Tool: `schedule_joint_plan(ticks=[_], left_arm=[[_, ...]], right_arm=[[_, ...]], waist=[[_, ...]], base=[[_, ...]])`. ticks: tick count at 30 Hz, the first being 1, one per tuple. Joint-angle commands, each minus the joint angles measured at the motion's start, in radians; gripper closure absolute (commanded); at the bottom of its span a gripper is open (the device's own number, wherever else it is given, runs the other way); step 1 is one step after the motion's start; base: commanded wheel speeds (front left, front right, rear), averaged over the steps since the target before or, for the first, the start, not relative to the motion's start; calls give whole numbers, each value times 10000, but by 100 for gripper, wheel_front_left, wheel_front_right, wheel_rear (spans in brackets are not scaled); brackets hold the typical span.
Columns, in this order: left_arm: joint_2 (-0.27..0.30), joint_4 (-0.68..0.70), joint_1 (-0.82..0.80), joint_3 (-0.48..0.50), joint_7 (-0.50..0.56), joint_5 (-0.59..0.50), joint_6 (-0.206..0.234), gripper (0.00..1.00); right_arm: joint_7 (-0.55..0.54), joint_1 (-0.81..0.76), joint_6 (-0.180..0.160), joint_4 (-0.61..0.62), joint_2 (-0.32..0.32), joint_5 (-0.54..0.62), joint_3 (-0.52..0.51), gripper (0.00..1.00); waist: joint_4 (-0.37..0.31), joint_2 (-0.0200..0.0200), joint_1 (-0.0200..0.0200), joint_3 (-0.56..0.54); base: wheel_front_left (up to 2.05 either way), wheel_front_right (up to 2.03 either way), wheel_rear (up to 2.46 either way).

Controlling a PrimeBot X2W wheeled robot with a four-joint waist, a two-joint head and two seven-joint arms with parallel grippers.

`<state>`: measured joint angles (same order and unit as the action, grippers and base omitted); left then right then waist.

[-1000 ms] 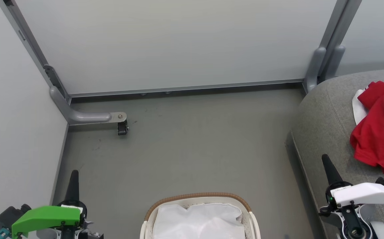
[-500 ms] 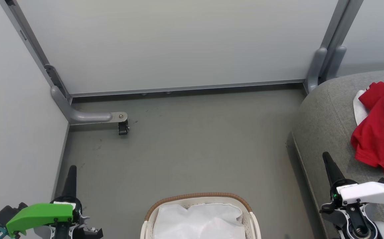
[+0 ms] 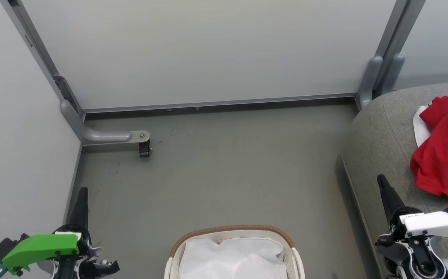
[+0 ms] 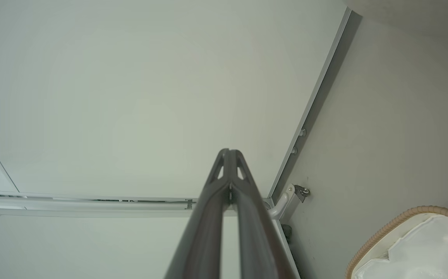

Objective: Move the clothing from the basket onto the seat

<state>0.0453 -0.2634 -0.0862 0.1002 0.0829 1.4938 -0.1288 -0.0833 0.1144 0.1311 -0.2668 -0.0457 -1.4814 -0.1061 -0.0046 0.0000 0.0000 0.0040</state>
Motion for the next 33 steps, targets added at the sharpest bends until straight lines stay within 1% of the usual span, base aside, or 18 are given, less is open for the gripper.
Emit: schedule_joint_plan(ticks=[1, 17, 33], left_arm=[[77, 77, -228, 61, 55, 209, -30, 100], [82, 208, -302, 165, 344, 1223, -35, 100], [82, 201, -281, 160, 347, 1204, -35, 100]], right_arm=[[-63, -68, -6, 93, -64, -219, -34, 100], [-337, -109, -7, 259, -74, -1340, -102, 100], [-345, -110, -7, 253, -73, -1331, -98, 100]], waist=[[4, 0, 0, -1], [45, 0, 0, -9], [46, 0, 0, -9]], base=[[0, 0, 0], [0, 0, 0], [0, 0, 0]])
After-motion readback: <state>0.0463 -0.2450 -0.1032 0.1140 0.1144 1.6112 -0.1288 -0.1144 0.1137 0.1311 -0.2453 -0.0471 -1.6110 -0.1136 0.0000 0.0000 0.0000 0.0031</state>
